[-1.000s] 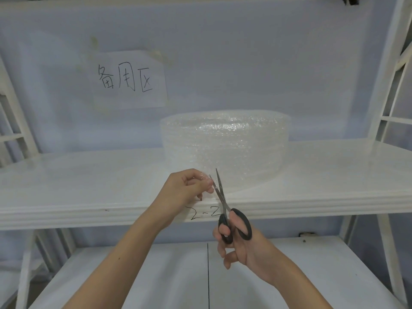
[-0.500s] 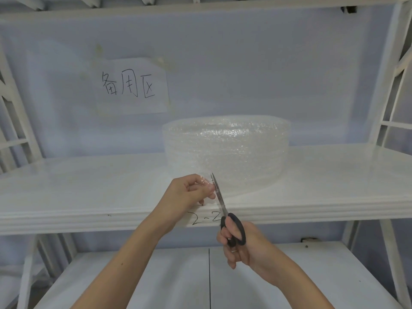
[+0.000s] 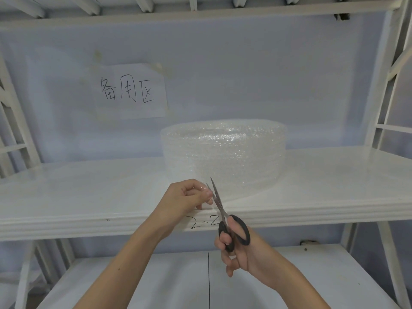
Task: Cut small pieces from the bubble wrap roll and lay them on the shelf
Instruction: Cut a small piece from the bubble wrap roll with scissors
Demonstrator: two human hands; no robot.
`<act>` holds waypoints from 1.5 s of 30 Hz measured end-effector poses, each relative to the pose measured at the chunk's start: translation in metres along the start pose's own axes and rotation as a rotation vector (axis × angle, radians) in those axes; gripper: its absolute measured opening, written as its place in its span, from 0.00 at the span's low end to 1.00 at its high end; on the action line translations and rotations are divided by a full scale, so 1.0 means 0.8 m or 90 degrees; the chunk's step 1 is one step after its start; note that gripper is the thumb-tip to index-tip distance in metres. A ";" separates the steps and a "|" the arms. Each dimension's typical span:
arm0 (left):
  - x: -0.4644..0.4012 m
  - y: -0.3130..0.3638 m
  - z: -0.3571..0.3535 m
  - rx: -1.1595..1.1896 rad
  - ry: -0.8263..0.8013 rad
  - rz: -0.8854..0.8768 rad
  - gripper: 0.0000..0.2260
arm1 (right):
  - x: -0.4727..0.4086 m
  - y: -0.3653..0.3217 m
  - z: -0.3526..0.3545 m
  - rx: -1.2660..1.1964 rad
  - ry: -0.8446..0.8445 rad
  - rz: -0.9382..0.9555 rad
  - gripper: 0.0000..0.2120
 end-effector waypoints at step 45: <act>0.003 0.009 0.002 0.015 -0.019 0.011 0.11 | -0.017 -0.012 -0.009 0.015 0.058 0.076 0.18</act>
Point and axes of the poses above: each hand's wrist, its own x-axis away from the middle knuckle, its own z-axis out of the back of the hand, y = z × x, the point moved 4 cm from there along -x, towards the middle knuckle
